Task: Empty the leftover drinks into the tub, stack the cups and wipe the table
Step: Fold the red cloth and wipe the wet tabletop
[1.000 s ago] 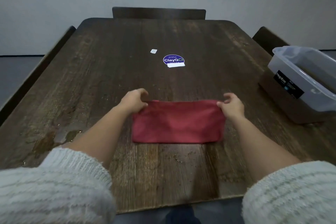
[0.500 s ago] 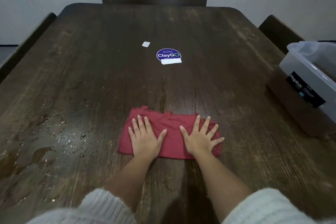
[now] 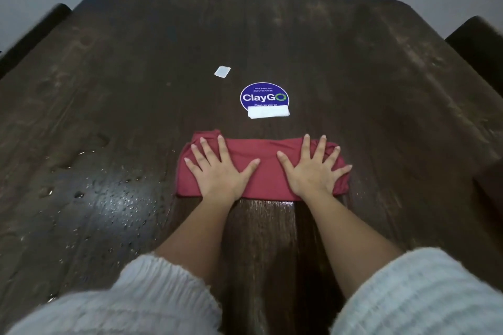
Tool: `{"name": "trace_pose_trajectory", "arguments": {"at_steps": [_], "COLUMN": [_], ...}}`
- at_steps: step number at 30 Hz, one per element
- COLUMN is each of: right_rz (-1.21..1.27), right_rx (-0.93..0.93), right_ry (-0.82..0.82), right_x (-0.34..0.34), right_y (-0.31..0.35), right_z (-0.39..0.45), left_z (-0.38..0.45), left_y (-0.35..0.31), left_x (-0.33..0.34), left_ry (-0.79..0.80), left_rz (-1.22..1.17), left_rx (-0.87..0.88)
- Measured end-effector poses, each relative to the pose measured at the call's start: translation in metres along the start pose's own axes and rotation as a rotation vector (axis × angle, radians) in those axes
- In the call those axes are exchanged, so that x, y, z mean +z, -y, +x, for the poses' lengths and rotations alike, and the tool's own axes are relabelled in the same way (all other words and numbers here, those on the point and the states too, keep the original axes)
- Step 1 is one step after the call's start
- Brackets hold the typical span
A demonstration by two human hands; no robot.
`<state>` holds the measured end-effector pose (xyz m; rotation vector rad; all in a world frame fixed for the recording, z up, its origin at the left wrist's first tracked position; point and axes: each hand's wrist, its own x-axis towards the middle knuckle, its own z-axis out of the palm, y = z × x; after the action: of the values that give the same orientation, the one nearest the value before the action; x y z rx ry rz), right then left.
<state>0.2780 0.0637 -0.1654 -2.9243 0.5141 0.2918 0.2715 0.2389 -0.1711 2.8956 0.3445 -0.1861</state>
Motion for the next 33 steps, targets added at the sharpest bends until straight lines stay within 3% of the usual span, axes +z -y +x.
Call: {"name": "trace_pose_trajectory", "arguments": {"at_steps": [5, 10, 19, 28, 33], "right_rz": [-0.021, -0.062, 0.061, -0.015, -0.052], "right_rx": [-0.048, -0.111, 0.129, -0.109, -0.337], "right_ry": [-0.011, -0.012, -0.037, -0.044, -0.035], "right_x": [-0.005, -0.008, 0.013, 0.018, 0.022], "right_y": [0.022, 0.027, 0.054, 0.109, 0.159], "right_z": [0.072, 0.087, 0.025, 0.025, 0.026], "left_z": [0.069, 0.080, 0.037, 0.051, 0.061], "left_y": [-0.020, -0.013, 0.037, 0.094, 0.134], "left_x": [-0.004, -0.001, -0.006, -0.022, -0.028], "left_ry": [0.019, -0.049, -0.009, -0.013, -0.039], "left_rz": [0.038, 0.032, 0.008, 0.015, 0.009], "left_rx": [0.002, 0.096, 0.042, -0.017, -0.082]}}
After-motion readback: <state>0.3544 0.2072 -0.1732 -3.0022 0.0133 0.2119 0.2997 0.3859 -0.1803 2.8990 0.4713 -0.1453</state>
